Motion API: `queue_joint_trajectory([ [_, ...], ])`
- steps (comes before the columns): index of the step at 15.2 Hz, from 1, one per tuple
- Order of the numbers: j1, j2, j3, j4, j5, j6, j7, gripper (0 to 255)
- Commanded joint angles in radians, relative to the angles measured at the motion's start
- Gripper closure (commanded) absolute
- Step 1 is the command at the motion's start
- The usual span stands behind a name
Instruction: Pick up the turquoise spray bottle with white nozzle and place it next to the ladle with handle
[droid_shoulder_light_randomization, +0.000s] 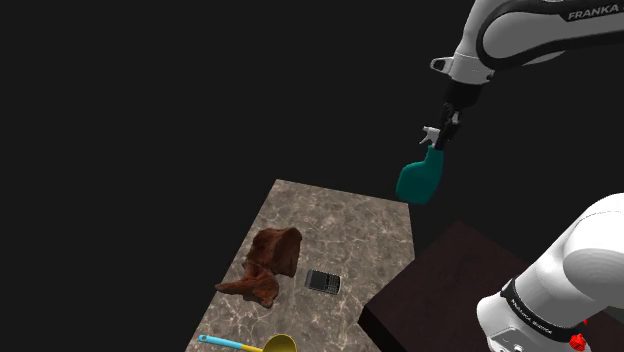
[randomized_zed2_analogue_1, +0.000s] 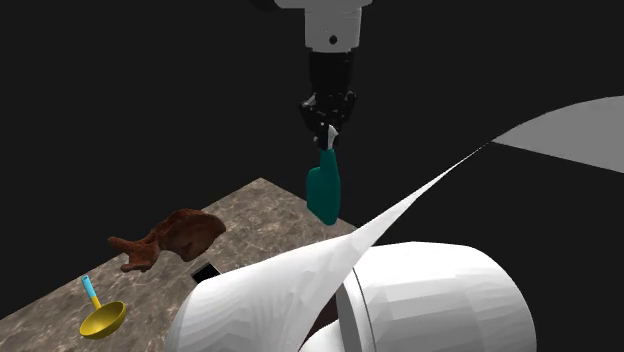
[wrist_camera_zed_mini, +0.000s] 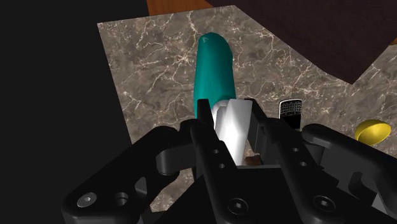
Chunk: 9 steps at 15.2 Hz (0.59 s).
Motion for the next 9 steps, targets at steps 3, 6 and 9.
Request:
queue_joint_trajectory([
  [3,0.001,-0.009,0.004,0.05,0.003,-0.059,-0.001,255],
  [6,0.002,-0.012,0.006,0.088,0.005,-0.1,-0.001,255],
  [9,0.003,-0.012,0.009,0.128,0.007,-0.141,-0.002,255],
])
